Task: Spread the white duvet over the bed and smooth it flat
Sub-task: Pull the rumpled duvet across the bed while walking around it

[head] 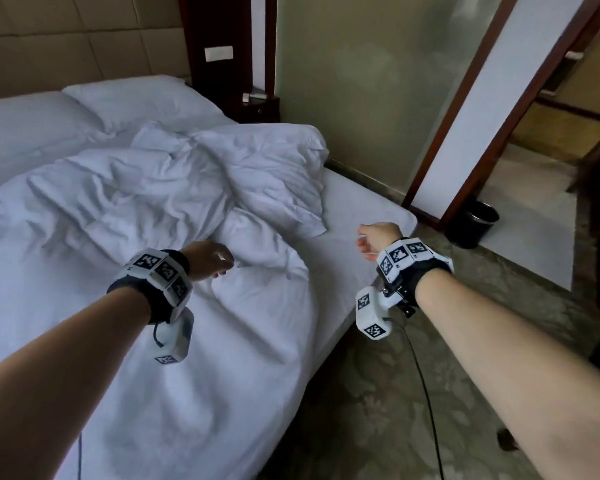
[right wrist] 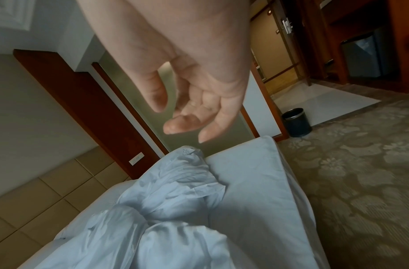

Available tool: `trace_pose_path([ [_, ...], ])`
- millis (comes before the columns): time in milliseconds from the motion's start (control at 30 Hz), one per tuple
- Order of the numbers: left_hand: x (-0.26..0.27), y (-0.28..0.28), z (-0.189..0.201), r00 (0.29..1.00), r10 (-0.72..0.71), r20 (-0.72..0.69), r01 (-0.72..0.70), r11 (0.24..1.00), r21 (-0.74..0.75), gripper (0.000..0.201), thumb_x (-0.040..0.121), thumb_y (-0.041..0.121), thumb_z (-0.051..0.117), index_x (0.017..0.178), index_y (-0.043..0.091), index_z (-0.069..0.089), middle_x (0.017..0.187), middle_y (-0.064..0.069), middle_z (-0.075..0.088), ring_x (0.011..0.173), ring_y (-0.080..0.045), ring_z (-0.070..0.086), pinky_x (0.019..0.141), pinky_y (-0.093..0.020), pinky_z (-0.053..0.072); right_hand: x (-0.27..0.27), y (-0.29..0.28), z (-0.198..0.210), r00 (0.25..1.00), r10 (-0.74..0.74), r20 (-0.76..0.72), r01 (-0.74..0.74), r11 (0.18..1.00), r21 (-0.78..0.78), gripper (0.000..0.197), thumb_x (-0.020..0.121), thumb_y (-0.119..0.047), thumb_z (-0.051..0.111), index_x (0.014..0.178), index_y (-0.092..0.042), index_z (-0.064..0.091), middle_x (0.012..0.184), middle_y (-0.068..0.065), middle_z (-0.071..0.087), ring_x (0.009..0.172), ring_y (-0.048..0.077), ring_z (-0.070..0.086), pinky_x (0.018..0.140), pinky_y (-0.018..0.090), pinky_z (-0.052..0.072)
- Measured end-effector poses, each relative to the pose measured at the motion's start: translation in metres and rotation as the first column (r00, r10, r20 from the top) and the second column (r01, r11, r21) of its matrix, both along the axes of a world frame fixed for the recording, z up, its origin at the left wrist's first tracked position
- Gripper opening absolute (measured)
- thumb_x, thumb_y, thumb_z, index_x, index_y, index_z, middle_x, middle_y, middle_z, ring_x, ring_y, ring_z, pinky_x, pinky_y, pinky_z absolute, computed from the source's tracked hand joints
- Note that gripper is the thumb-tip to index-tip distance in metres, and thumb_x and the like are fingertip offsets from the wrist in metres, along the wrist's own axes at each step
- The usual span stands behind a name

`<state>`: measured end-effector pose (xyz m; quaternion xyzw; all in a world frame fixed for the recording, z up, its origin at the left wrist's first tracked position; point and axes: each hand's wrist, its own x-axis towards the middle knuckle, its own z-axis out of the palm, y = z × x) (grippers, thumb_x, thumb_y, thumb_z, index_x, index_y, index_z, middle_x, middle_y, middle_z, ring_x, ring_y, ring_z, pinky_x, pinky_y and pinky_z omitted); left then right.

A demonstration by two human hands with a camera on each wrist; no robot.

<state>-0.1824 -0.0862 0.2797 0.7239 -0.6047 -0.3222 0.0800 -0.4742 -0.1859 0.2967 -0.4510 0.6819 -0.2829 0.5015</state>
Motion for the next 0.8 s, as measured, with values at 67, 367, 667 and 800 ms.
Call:
trace_pose_path([
  [67,-0.008,-0.034,-0.006,1.0,-0.005,0.005,0.005,1.0,0.011,0.026,0.094,0.018,0.051,0.114,0.005,0.063,0.097,-0.012,0.069,0.081,-0.021,0.061,0.058,-0.007,0.041,-0.003,-0.03,-0.009,1.0,0.011,-0.017,-0.011,1.0,0.006,0.027,0.095,-0.017,0.048,0.068,-0.011,0.046,0.063,0.005,0.052,0.05,0.014,0.047,0.046,0.021,0.037],
  [367,-0.026,-0.209,-0.046,0.999,0.036,-0.002,-0.036,0.998,0.044,0.025,0.094,0.017,0.05,0.112,0.005,0.064,0.105,-0.015,0.071,0.08,-0.023,0.062,0.064,-0.008,0.039,-0.005,-0.205,-0.05,0.994,0.044,-0.1,-0.042,0.999,0.019,0.024,0.091,-0.015,0.05,0.067,-0.01,0.049,0.06,0.007,0.052,0.048,0.016,0.044,0.05,0.022,0.039],
  [667,-0.025,-0.306,-0.1,0.971,0.237,-0.003,-0.235,0.964,0.124,0.029,0.095,0.024,0.051,0.12,0.013,0.062,0.122,-0.009,0.064,0.117,-0.025,0.056,0.096,-0.027,0.04,0.037,-0.349,-0.155,0.934,0.285,-0.218,-0.252,0.954,0.165,0.033,0.081,-0.035,0.065,0.067,-0.008,0.052,0.073,0.008,0.053,0.075,0.024,0.05,0.072,0.036,0.05],
  [800,-0.027,-0.331,-0.151,0.897,0.442,-0.027,-0.432,0.886,0.167,0.029,0.094,0.028,0.053,0.118,0.016,0.063,0.122,-0.008,0.064,0.115,-0.024,0.057,0.094,-0.025,0.04,0.058,-0.403,-0.213,0.887,0.4,-0.23,-0.345,0.906,0.246,0.047,0.079,-0.031,0.071,0.108,-0.001,0.049,0.098,0.006,0.051,0.093,0.018,0.05,0.076,0.029,0.045],
])
